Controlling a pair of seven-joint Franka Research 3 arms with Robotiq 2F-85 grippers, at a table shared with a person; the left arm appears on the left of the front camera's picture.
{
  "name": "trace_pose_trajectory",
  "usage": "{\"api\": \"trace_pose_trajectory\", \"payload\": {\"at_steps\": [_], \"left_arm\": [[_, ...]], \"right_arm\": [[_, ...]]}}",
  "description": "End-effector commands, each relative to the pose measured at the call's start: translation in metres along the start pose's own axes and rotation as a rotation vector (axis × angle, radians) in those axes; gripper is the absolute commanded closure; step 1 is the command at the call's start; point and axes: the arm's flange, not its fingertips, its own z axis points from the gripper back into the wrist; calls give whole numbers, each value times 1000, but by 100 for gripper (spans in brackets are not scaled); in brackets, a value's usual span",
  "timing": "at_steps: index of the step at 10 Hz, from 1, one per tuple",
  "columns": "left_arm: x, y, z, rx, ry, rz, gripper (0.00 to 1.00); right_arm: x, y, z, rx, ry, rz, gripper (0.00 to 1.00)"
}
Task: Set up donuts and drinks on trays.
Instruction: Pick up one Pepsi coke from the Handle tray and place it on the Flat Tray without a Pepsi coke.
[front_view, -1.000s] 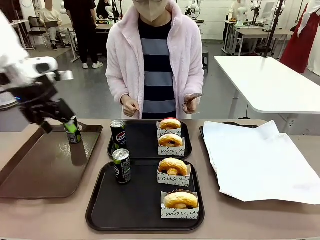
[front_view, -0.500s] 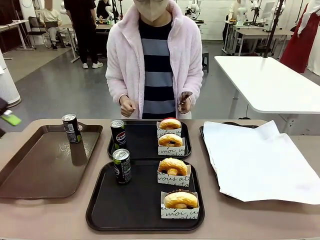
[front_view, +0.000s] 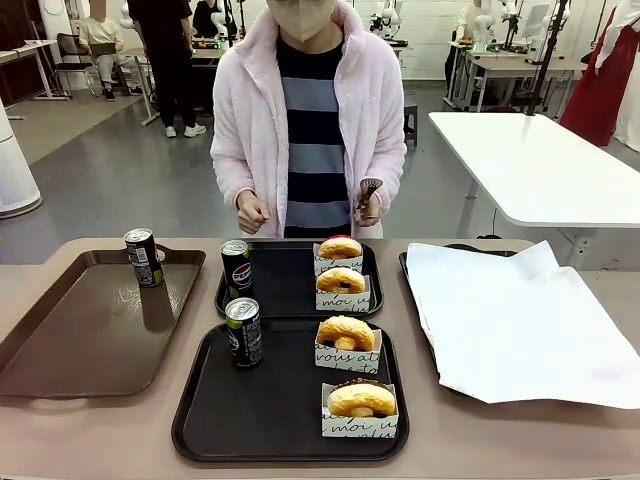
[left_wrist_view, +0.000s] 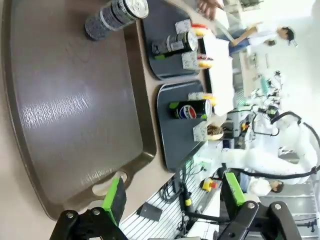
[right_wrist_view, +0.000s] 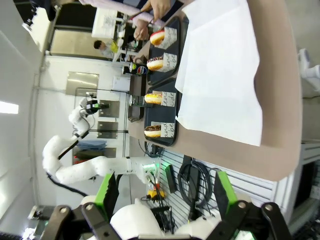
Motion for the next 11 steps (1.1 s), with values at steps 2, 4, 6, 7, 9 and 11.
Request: {"api": "trace_pose_trajectory", "payload": {"at_steps": [2, 4, 6, 7, 9, 11], "left_arm": [[5, 36, 25, -130, -80, 9, 0], [0, 45, 34, -116, -80, 45, 0], [-5, 46, 30, -117, -88, 55, 0], [-5, 46, 30, -117, -88, 55, 0], [-5, 46, 30, -117, -88, 55, 0], [-5, 46, 30, -117, -88, 55, 0]], "right_arm": [[0, 0, 1, 14, -4, 5, 0], [0, 0, 1, 14, -4, 5, 0], [0, 0, 1, 14, -4, 5, 0], [0, 0, 1, 14, -4, 5, 0], [0, 0, 1, 14, -4, 5, 0], [0, 0, 1, 14, -4, 5, 0]]}}
